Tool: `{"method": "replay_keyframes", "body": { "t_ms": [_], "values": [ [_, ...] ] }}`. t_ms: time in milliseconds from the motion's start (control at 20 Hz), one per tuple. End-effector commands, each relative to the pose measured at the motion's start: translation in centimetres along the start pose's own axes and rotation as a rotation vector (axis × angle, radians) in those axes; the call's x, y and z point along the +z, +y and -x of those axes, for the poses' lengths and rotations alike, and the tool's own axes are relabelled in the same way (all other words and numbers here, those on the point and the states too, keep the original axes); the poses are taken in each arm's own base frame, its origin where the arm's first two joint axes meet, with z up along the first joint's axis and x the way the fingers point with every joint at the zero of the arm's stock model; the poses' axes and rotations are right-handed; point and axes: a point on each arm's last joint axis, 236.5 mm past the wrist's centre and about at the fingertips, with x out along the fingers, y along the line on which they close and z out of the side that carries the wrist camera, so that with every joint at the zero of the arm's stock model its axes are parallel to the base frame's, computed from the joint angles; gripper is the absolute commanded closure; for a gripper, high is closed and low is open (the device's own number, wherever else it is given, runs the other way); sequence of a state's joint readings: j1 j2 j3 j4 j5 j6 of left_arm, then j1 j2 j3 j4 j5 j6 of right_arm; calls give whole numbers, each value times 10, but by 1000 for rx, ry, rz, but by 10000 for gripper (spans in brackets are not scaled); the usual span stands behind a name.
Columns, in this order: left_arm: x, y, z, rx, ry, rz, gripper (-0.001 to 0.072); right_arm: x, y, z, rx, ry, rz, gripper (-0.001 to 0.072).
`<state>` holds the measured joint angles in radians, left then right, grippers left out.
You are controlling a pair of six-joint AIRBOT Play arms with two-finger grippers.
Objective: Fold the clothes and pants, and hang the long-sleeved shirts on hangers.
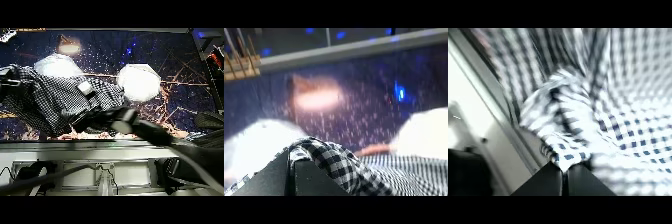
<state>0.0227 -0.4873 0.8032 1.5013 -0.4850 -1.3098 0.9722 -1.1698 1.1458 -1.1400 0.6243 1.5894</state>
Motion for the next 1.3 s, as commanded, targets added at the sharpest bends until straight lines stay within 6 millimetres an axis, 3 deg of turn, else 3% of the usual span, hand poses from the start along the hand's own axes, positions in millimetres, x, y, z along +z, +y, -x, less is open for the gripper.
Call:
{"method": "replay_keyframes", "body": {
  "t_ms": [0,150,300,400,500,600,700,800,1000,1100,1250],
  "values": [
    [46,9,50,35,-158,-7,695,47,31,144,25,-212,188,690],
    [102,12,137,57,-395,17,695,72,70,272,60,-498,271,690],
    [135,7,225,41,-613,63,696,75,112,380,116,-721,337,689],
    [143,-5,260,-35,-701,141,695,79,125,432,110,-829,370,689],
    [145,-23,260,-154,-699,243,696,87,112,451,2,-852,385,689],
    [139,-35,227,-229,-602,304,695,98,77,444,-154,-820,357,689],
    [123,-46,171,-277,-441,349,695,108,40,418,-300,-741,336,690],
    [95,-62,103,-342,-242,430,695,117,6,381,-425,-629,347,690],
    [36,-96,-6,-452,40,570,695,138,-68,296,-640,-416,369,691],
    [1,-109,-49,-478,148,609,695,142,-134,254,-745,-308,312,691],
    [-65,-118,-99,-454,314,611,695,137,-253,199,-802,-228,117,691]
  ]
}}
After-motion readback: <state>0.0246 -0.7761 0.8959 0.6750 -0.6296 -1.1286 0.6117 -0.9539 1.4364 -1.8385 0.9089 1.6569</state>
